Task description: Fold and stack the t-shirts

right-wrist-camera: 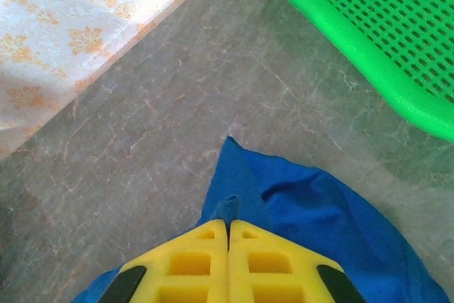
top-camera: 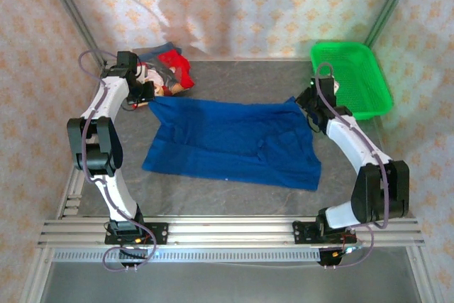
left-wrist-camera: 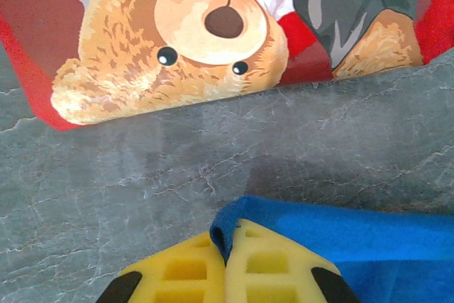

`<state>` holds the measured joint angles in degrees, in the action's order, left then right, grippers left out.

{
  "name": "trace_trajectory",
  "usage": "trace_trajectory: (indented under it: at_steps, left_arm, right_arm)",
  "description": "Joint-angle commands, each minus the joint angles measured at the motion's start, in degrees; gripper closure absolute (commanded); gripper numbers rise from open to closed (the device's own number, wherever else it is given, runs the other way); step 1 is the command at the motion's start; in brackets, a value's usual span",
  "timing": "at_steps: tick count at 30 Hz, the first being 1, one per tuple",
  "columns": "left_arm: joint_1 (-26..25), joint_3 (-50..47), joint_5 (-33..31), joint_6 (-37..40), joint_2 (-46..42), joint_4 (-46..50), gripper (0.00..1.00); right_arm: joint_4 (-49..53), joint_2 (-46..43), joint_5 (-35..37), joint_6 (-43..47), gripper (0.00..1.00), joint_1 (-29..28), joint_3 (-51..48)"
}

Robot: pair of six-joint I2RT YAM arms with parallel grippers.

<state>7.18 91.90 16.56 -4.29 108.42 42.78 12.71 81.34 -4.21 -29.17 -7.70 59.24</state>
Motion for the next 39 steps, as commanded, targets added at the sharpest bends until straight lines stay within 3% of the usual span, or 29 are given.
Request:
trace_trajectory:
  at_steps: [1, 9, 22, 39]
  left_arm:
    - [0.5, 0.7, -4.3, 2.5, -0.9, -0.6, 1.00]
    - [-1.0, -3.5, -7.1, 5.7, -3.6, -2.7, 1.00]
    - [-6.1, -13.2, -17.6, 11.8, -7.3, -6.2, 1.00]
    - [-8.7, -20.1, -27.2, 9.9, -3.4, -6.0, 1.00]
  right_arm:
    - [1.2, -3.2, 1.5, -1.7, 1.00, 0.4, -2.3]
    - [2.7, -7.1, 1.6, -3.2, 1.00, 0.9, -7.7]
    - [5.4, -12.0, 0.9, -4.3, 1.00, 1.7, -15.6]
    - [5.8, -14.7, -5.4, -6.5, 1.00, 1.8, -24.6]
